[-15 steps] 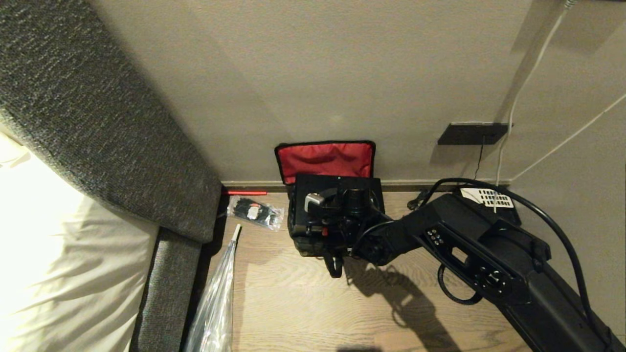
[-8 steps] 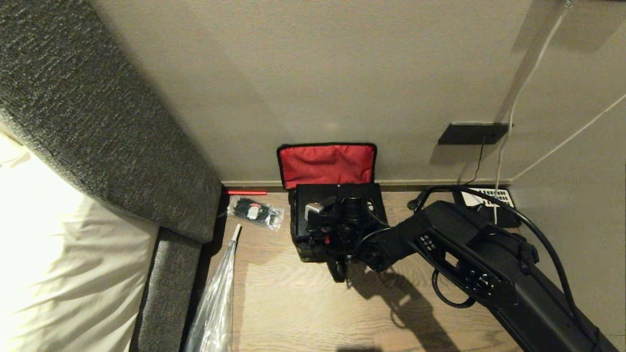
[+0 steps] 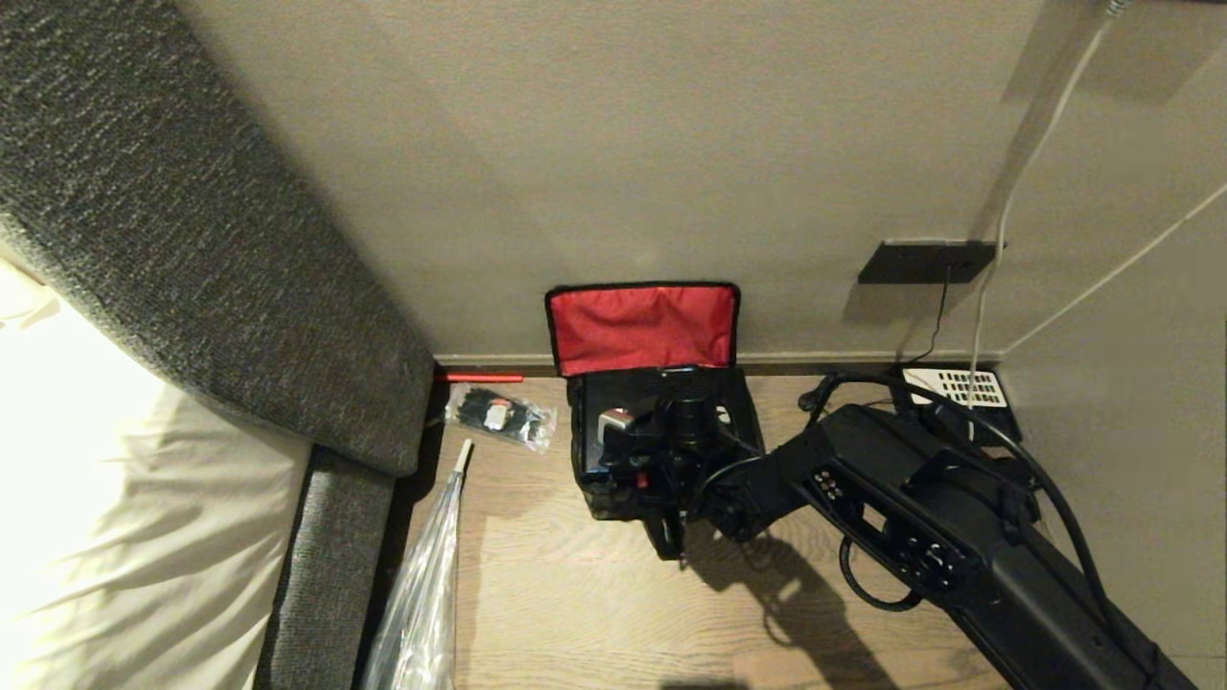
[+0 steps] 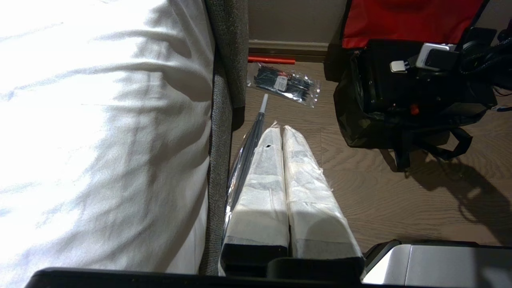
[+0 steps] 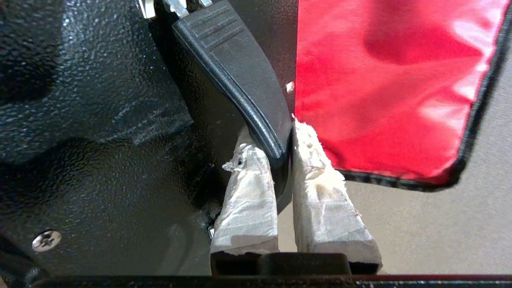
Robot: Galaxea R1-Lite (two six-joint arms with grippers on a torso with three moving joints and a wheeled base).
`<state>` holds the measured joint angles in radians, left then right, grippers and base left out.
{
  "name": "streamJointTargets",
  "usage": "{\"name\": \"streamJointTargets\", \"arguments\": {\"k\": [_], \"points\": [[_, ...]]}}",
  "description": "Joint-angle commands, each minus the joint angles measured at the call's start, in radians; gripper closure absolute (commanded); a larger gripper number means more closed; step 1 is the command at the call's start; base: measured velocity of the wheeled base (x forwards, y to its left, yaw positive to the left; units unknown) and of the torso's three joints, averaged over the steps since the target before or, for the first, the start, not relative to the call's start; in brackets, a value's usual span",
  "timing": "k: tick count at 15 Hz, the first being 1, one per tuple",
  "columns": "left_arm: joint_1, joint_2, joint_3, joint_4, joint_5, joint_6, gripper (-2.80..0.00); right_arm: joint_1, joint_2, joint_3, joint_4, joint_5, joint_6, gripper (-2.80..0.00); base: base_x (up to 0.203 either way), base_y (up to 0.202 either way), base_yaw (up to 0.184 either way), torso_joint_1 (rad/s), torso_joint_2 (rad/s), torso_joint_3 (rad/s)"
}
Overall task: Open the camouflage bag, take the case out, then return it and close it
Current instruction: Place the black box back
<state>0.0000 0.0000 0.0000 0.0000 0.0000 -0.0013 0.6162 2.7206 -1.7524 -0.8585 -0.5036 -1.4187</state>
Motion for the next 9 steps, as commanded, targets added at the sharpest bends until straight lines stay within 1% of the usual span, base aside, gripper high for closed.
{"name": "streamJointTargets", "arguments": {"k": [1, 2, 4, 9], "points": [[0.000, 0.000, 0.000, 0.000, 0.000, 0.000, 0.00, 0.001, 0.032, -0.059, -0.011, -0.003, 0.007, 0.00, 0.000, 0.000, 0.000, 0.000, 0.00, 0.000], [0.000, 0.000, 0.000, 0.000, 0.000, 0.000, 0.00, 0.001, 0.049, -0.082, -0.008, -0.004, 0.016, 0.00, 0.000, 0.000, 0.000, 0.000, 0.00, 0.000], [0.000, 0.000, 0.000, 0.000, 0.000, 0.000, 0.00, 0.000, 0.056, -0.068, 0.015, -0.004, 0.015, 0.00, 0.000, 0.000, 0.000, 0.000, 0.00, 0.000], [0.000, 0.000, 0.000, 0.000, 0.000, 0.000, 0.00, 0.000, 0.082, -0.067, 0.015, -0.004, 0.017, 0.00, 0.000, 0.000, 0.000, 0.000, 0.00, 0.000]]}}
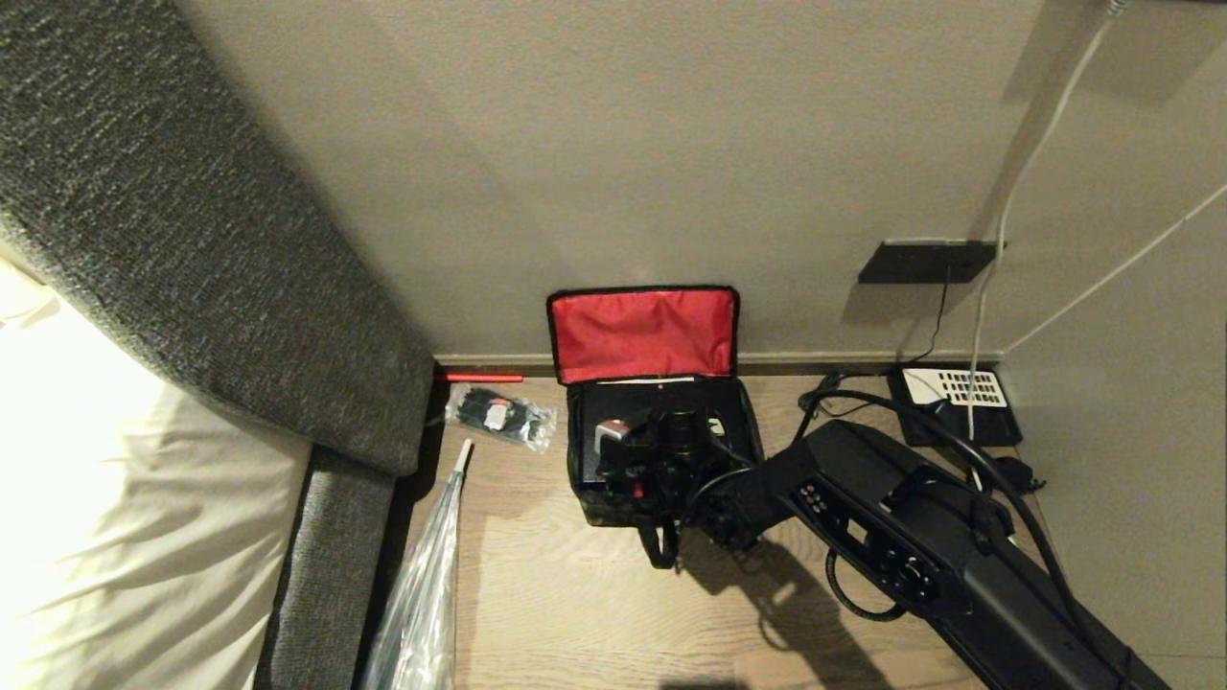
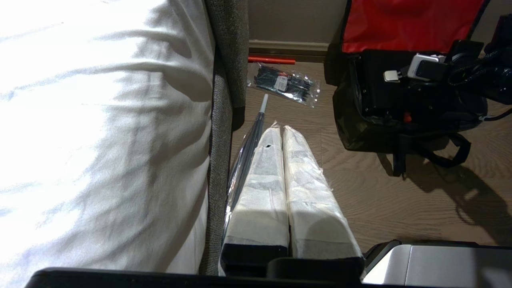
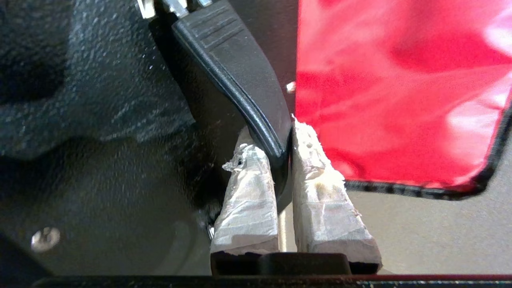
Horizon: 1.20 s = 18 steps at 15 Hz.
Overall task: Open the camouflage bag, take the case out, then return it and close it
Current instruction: Place the black box back
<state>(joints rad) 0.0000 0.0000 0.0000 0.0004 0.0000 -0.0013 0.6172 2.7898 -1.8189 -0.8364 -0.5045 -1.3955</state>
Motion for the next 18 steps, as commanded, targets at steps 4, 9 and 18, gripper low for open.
{"name": "streamJointTargets", "arguments": {"k": [4, 9, 18], "points": [[0.000, 0.000, 0.000, 0.000, 0.000, 0.000, 0.00, -0.002, 0.022, -0.005, -0.009, -0.002, 0.001, 0.00, 0.000, 0.000, 0.000, 0.000, 0.00, 0.000], [0.000, 0.000, 0.000, 0.000, 0.000, 0.000, 0.00, -0.005, 0.037, 0.000, -0.007, -0.003, 0.001, -2.80, 0.000, 0.000, 0.000, 0.000, 0.00, 0.000], [0.000, 0.000, 0.000, 0.000, 0.000, 0.000, 0.00, -0.006, -0.107, 0.172, -0.033, -0.007, 0.045, 0.00, 0.000, 0.000, 0.000, 0.000, 0.00, 0.000]]}}
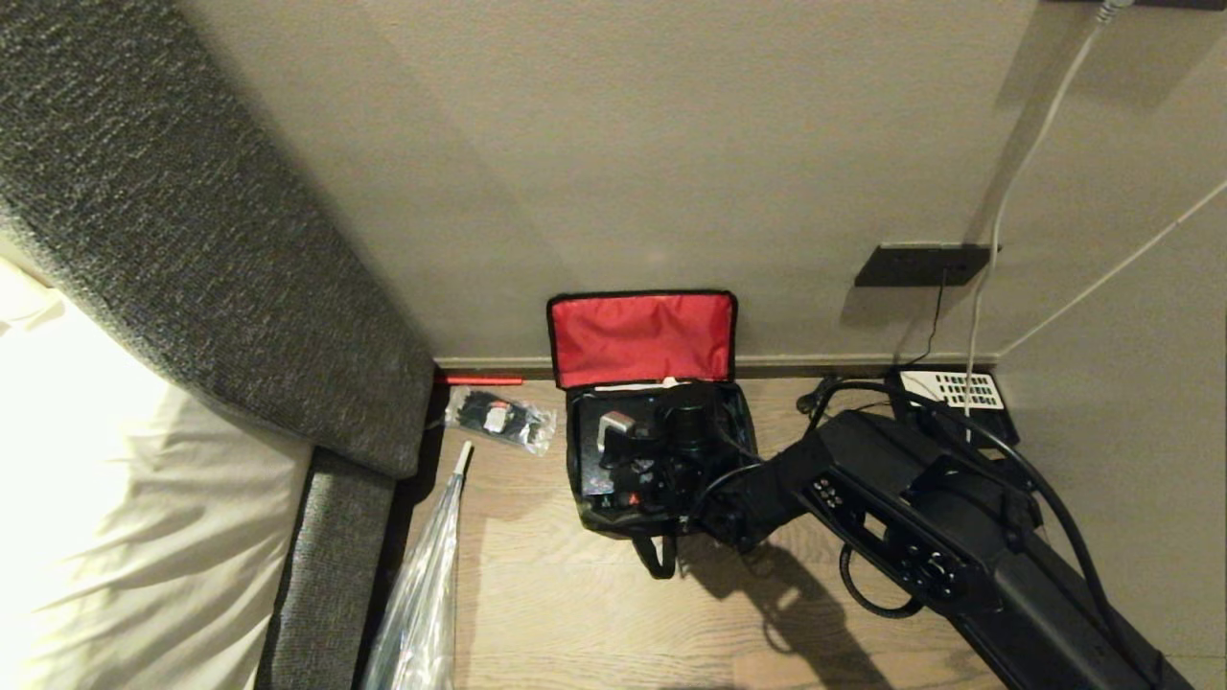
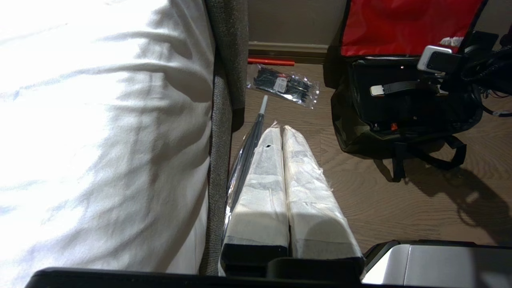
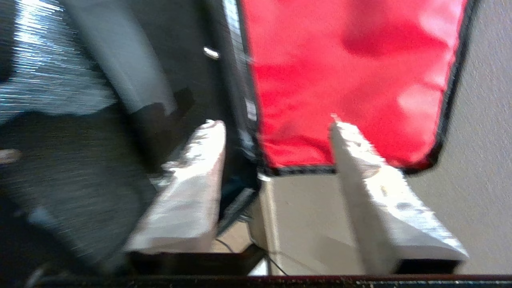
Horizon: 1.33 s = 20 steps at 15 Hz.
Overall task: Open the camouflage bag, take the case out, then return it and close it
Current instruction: Place the black box back, then close the top of the storage box
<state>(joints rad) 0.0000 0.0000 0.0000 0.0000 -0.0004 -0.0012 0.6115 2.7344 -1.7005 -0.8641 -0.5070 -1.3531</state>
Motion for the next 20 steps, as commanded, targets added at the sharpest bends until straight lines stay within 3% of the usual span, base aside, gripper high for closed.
{"name": "streamJointTargets", "arguments": {"k": [1, 6, 10, 13, 17, 20], "points": [[0.000, 0.000, 0.000, 0.000, 0.000, 0.000, 0.00, -0.001, -0.089, 0.086, -0.011, -0.015, 0.055, 0.00, 0.000, 0.000, 0.000, 0.000, 0.00, 0.000], [0.000, 0.000, 0.000, 0.000, 0.000, 0.000, 0.00, 0.000, -0.364, 0.372, -0.003, -0.060, 0.168, 0.00, 0.000, 0.000, 0.000, 0.000, 0.00, 0.000], [0.000, 0.000, 0.000, 0.000, 0.000, 0.000, 0.00, -0.004, -0.755, 0.655, 0.128, -0.111, 0.454, 0.00, 0.000, 0.000, 0.000, 0.000, 0.00, 0.000], [0.000, 0.000, 0.000, 0.000, 0.000, 0.000, 0.00, -0.044, -1.139, 0.765, 0.471, -0.167, 0.735, 0.00, 0.000, 0.000, 0.000, 0.000, 0.00, 0.000], [0.000, 0.000, 0.000, 0.000, 0.000, 0.000, 0.00, -0.120, -1.640, 0.818, 1.127, -0.194, 1.182, 0.00, 0.000, 0.000, 0.000, 0.000, 0.00, 0.000], [0.000, 0.000, 0.000, 0.000, 0.000, 0.000, 0.00, -0.160, -1.903, 0.835, 1.617, -0.204, 1.545, 0.00, 0.000, 0.000, 0.000, 0.000, 0.00, 0.000]]}}
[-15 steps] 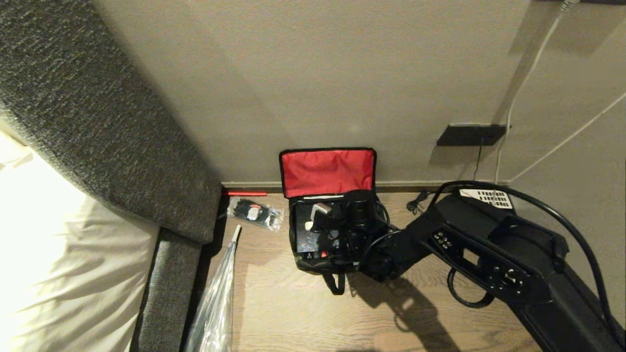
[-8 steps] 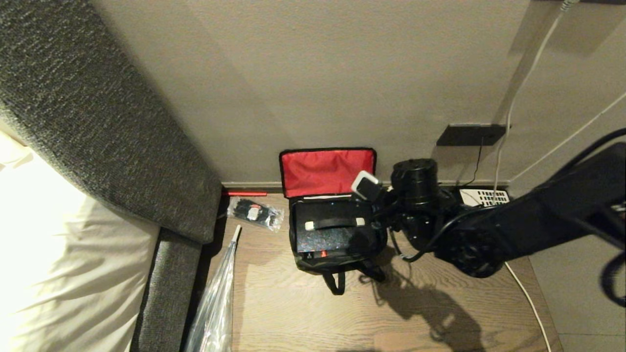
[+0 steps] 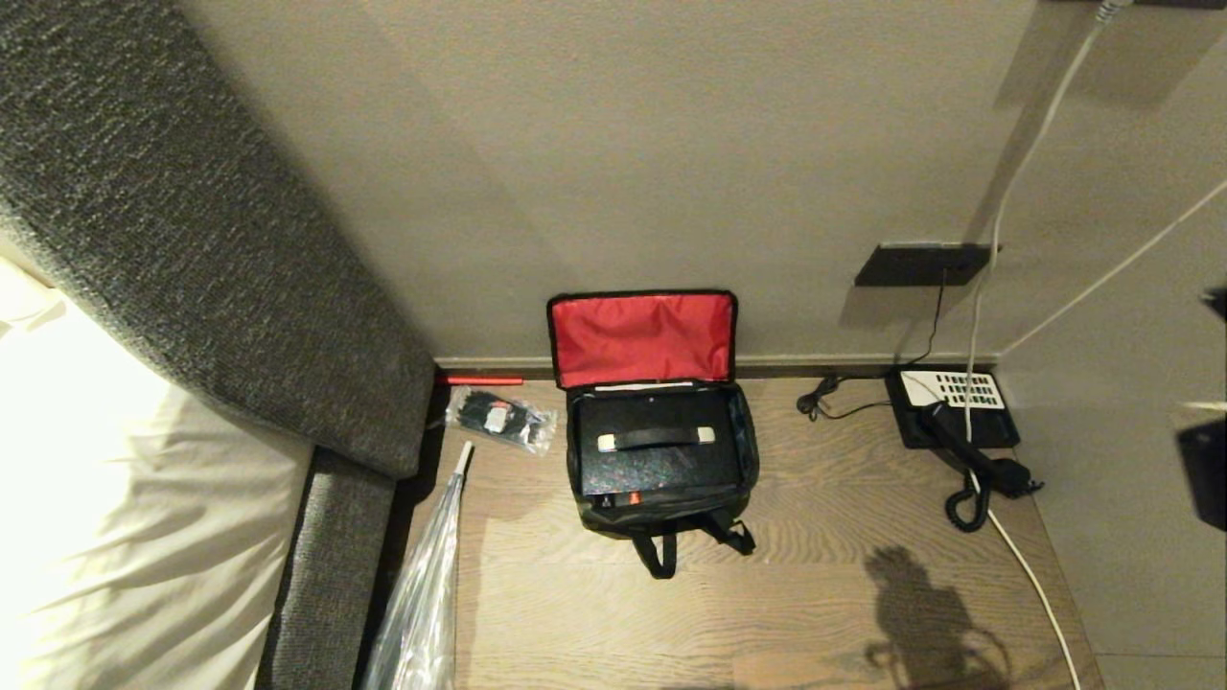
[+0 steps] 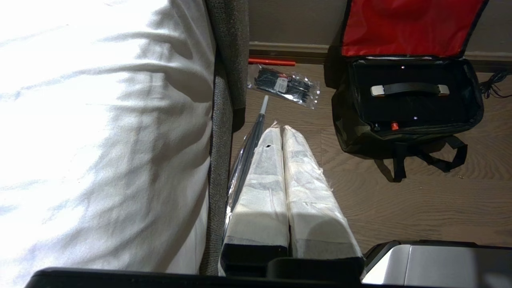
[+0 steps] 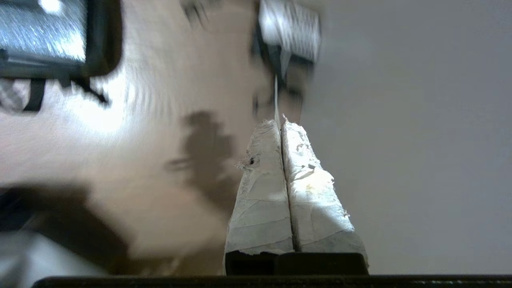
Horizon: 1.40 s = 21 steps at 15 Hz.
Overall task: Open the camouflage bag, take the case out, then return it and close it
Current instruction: Close the top of the storage box
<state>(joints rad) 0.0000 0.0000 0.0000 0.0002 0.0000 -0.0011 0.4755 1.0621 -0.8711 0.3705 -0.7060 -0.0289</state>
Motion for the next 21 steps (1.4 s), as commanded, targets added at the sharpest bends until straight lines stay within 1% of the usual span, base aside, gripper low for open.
{"name": "streamJointTargets", "arguments": {"k": [1, 2, 3, 7, 8, 10, 11, 12, 13, 14, 15, 16, 17, 18, 19, 20, 21], "points": [[0.000, 0.000, 0.000, 0.000, 0.000, 0.000, 0.00, -0.071, -0.270, 0.004, 0.505, -0.005, 0.336, 0.00, 0.000, 0.000, 0.000, 0.000, 0.00, 0.000], [0.000, 0.000, 0.000, 0.000, 0.000, 0.000, 0.00, -0.147, -0.301, 0.009, 0.566, 0.003, 0.404, 0.00, 0.000, 0.000, 0.000, 0.000, 0.00, 0.000], [0.000, 0.000, 0.000, 0.000, 0.000, 0.000, 0.00, -0.193, -0.352, 0.021, 0.603, 0.014, 0.442, 0.00, 0.000, 0.000, 0.000, 0.000, 0.00, 0.000], [0.000, 0.000, 0.000, 0.000, 0.000, 0.000, 0.00, -0.244, -0.607, 0.099, 0.740, 0.030, 0.482, 0.00, 0.000, 0.000, 0.000, 0.000, 0.00, 0.000], [0.000, 0.000, 0.000, 0.000, 0.000, 0.000, 0.00, -0.273, -0.665, 0.116, 0.796, 0.036, 0.492, 0.00, 0.000, 0.000, 0.000, 0.000, 0.00, 0.000], [0.000, 0.000, 0.000, 0.000, 0.000, 0.000, 0.00, -0.368, -0.766, 0.155, 0.926, 0.080, 0.509, 0.00, 0.000, 0.000, 0.000, 0.000, 0.00, 0.000], [0.000, 0.000, 0.000, 0.000, 0.000, 0.000, 0.00, -0.382, -0.775, 0.168, 1.009, 0.100, 0.572, 0.00, 0.000, 0.000, 0.000, 0.000, 0.00, 0.000], [0.000, 0.000, 0.000, 0.000, 0.000, 0.000, 0.00, -0.380, -0.773, 0.176, 1.024, 0.116, 0.605, 0.00, 0.000, 0.000, 0.000, 0.000, 0.00, 0.000], [0.000, 0.000, 0.000, 0.000, 0.000, 0.000, 0.00, -0.379, -0.772, 0.196, 0.962, 0.135, 0.570, 0.00, 0.000, 0.000, 0.000, 0.000, 0.00, 0.000], [0.000, 0.000, 0.000, 0.000, 0.000, 0.000, 0.00, -0.378, -0.772, 0.244, 0.812, 0.155, 0.515, 0.00, 0.000, 0.000, 0.000, 0.000, 0.00, 0.000], [0.000, 0.000, 0.000, 0.000, 0.000, 0.000, 0.00, -0.377, -0.772, 0.322, 0.581, 0.174, 0.432, 0.00, 0.000, 0.000, 0.000, 0.000, 0.00, 0.000], [0.000, 0.000, 0.000, 0.000, 0.000, 0.000, 0.00, -0.377, -0.772, 0.430, 0.367, 0.195, 0.344, 0.00, 0.000, 0.000, 0.000, 0.000, 0.00, 0.000], [0.000, 0.000, 0.000, 0.000, 0.000, 0.000, 0.00, -0.376, -0.771, 0.580, 0.108, 0.226, 0.246, 0.00, 0.000, 0.000, 0.000, 0.000, 0.00, 0.000], [0.000, 0.000, 0.000, 0.000, 0.000, -0.002, 0.00, -0.375, -0.771, 0.695, -0.173, 0.293, 0.169, 0.00, 0.000, 0.000, 0.000, 0.000, 0.00, 0.000], [0.000, 0.000, 0.000, 0.000, 0.000, 0.000, 0.00, -0.373, -0.771, 0.769, -0.385, 0.352, 0.122, 0.00, 0.000, 0.000, 0.000, 0.000, 0.00, 0.000], [0.000, 0.000, 0.000, 0.000, 0.000, 0.000, 0.00, -0.371, -0.771, 0.805, -0.524, 0.396, 0.088, 0.00, 0.000, 0.000, 0.000, 0.000, 0.00, 0.000], [0.000, 0.000, 0.000, 0.000, 0.000, 0.000, 0.00, -0.369, -0.771, 0.815, -0.580, 0.435, 0.071, 0.00, 0.000, 0.000, 0.000, 0.000, 0.00, 0.000]]}}
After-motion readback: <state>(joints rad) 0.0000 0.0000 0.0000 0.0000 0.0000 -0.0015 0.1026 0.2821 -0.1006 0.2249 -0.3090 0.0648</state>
